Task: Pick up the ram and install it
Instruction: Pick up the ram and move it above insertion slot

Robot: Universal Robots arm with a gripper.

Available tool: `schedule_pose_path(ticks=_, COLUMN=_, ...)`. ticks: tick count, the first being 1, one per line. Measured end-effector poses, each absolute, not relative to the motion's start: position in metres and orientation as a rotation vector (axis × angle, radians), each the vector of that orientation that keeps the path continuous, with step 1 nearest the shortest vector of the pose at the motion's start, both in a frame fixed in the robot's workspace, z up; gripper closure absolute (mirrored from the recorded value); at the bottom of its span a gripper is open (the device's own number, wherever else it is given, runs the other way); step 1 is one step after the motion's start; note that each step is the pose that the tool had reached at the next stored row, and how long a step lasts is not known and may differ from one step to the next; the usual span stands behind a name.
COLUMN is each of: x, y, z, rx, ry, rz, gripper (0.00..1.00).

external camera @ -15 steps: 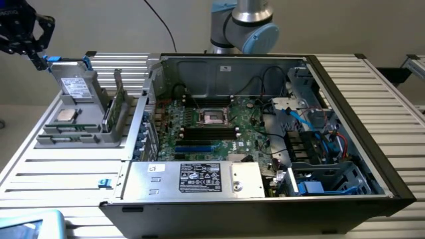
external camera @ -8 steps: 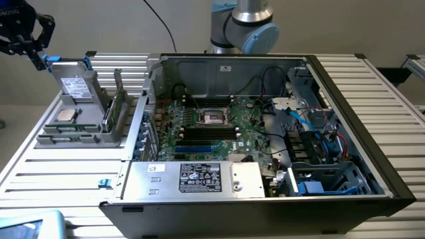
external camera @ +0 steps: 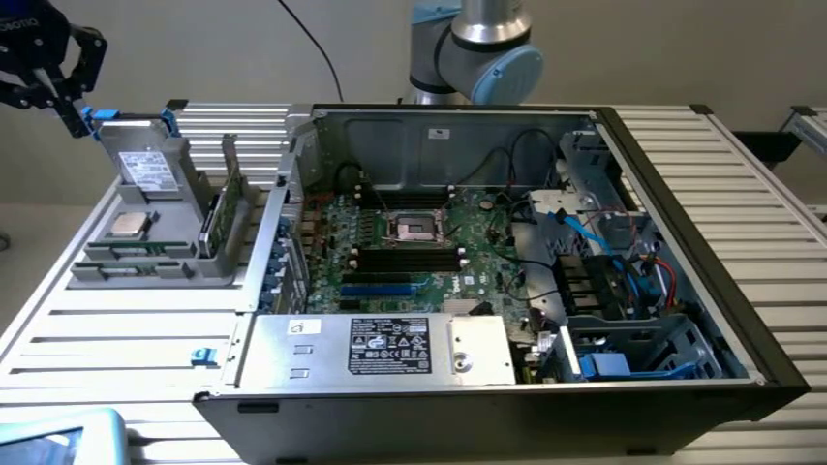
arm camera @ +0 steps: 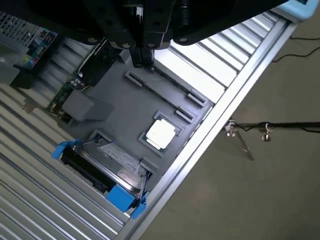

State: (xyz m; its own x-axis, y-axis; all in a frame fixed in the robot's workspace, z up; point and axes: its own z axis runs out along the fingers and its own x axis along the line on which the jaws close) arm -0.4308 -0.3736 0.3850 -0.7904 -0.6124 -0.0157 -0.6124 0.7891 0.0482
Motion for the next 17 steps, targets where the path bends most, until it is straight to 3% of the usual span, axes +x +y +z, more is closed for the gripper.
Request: schedule_pose_path(ticks=17, x=-0.4308, y=-0.3736, z=0.3837, rx=1.459, ry=-2.771, rz=-0.079, gripper=0.89)
